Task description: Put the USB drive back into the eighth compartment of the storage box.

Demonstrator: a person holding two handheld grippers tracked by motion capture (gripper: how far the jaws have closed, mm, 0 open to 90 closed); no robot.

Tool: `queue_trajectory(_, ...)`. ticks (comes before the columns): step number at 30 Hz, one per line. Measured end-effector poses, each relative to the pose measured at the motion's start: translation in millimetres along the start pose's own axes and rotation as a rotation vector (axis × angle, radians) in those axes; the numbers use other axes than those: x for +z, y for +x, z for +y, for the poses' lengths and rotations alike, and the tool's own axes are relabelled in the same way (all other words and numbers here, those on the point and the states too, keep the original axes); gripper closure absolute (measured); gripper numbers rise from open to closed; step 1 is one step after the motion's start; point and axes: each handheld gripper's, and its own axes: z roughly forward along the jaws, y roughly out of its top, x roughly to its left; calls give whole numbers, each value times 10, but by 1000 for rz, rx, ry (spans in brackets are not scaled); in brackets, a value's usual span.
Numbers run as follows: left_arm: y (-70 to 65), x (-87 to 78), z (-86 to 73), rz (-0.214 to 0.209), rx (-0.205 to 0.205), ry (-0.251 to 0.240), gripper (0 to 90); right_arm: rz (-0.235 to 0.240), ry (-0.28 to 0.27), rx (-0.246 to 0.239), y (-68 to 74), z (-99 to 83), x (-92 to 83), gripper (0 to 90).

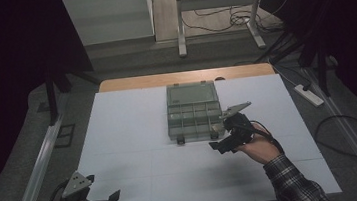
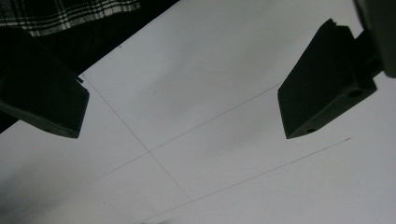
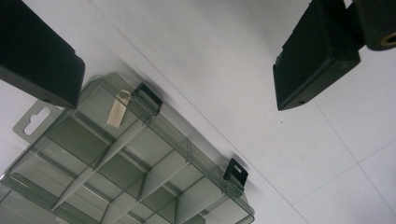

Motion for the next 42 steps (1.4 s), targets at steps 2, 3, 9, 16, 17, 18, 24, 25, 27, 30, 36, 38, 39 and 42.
queue_trajectory(2,0,0,0,0,0,0,22,-2,-1,0,8,-13,-17,25)
queue_trajectory(3,0,0,0,0,0,0,22,-3,0,0,12,-21,-26,25)
queue_trajectory(9,0,-1,0,0,0,0,22,0,-1,-4,36,-70,-70,24)
queue_trajectory(16,0,0,0,0,-1,0,22,-4,-5,0,57,-150,-129,21)
queue_trajectory(17,0,0,0,1,-1,0,22,-4,-4,1,57,-159,-136,21)
queue_trajectory(18,-1,0,0,1,0,0,22,-3,-4,2,57,-167,-142,21)
queue_trajectory(24,-1,1,1,2,0,0,22,-8,-5,8,56,-221,-191,21)
queue_trajectory(25,-2,1,1,2,0,0,22,-8,-5,9,58,-230,-199,21)
queue_trajectory(27,-2,1,1,2,0,1,22,-5,-3,9,59,-249,-211,25)
queue_trajectory(30,-1,0,0,2,0,0,22,-4,1,9,63,-270,-227,26)
queue_trajectory(36,-3,1,0,1,2,2,22,-6,-1,17,60,-323,-266,25)
queue_trajectory(38,-3,0,0,1,1,1,22,-7,-2,19,56,-342,-278,26)
queue_trajectory(39,-3,1,0,1,2,2,22,-7,-1,24,56,-355,-287,25)
queue_trajectory(42,-4,1,0,2,3,3,22,-16,-1,30,55,-383,-306,18)
